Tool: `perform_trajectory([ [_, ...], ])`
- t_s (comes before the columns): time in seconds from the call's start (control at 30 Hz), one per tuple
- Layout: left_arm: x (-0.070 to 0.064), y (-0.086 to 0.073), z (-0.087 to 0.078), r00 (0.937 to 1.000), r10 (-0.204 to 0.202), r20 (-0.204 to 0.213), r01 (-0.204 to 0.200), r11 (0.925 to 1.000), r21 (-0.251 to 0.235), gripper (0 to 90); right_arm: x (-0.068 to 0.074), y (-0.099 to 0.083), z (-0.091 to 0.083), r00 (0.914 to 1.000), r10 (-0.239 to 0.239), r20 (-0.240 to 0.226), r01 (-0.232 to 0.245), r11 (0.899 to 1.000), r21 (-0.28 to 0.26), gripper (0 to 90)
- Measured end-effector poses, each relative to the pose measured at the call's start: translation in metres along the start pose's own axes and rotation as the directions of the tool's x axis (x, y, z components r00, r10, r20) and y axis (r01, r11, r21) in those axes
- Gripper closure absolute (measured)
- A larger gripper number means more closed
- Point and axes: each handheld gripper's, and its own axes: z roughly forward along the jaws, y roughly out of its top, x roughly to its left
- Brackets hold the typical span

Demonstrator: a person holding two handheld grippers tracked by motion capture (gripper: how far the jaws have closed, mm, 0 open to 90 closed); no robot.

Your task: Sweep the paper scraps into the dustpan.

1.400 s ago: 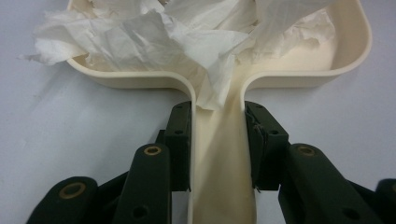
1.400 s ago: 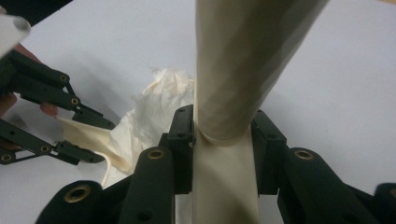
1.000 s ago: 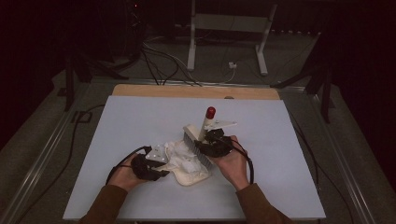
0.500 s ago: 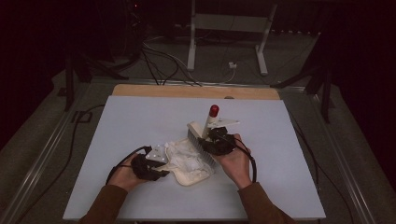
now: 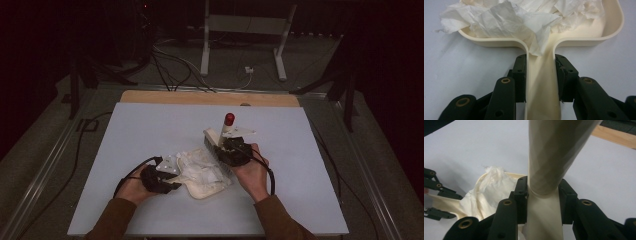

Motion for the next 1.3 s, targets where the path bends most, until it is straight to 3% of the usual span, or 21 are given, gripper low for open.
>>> perform_trajectory([
  [0.3, 0.0, 0.0, 0.0, 1.0, -0.001, 0.002, 0.001, 1.0, 0.001, 66.8, -0.01, -0.004, -0.004, 0.9995, 0.004, 0.033, -0.004, 1.0, 0.012, 67.4],
  [0.73, 0.0, 0.0, 0.0, 0.9999, 0.012, 0.011, -0.012, 0.9999, 0.009, 66.9, -0.013, -0.024, -0.002, 0.9978, -0.001, 0.067, -0.005, 0.995, 0.099, 67.4],
  [1.1, -0.003, 0.002, 0.002, 0.9997, 0.014, 0.019, -0.014, 0.9999, 0.005, 66.8, 0.001, -0.028, 0.004, 0.9989, 0.008, 0.046, -0.012, 0.996, 0.093, 67.4],
  [1.3, -0.003, 0.002, 0.002, 0.9997, 0.013, 0.021, -0.013, 0.9999, 0.004, 66.8, 0.012, -0.025, 0.005, 0.9997, 0.026, -0.001, -0.026, 0.996, 0.09, 67.4],
])
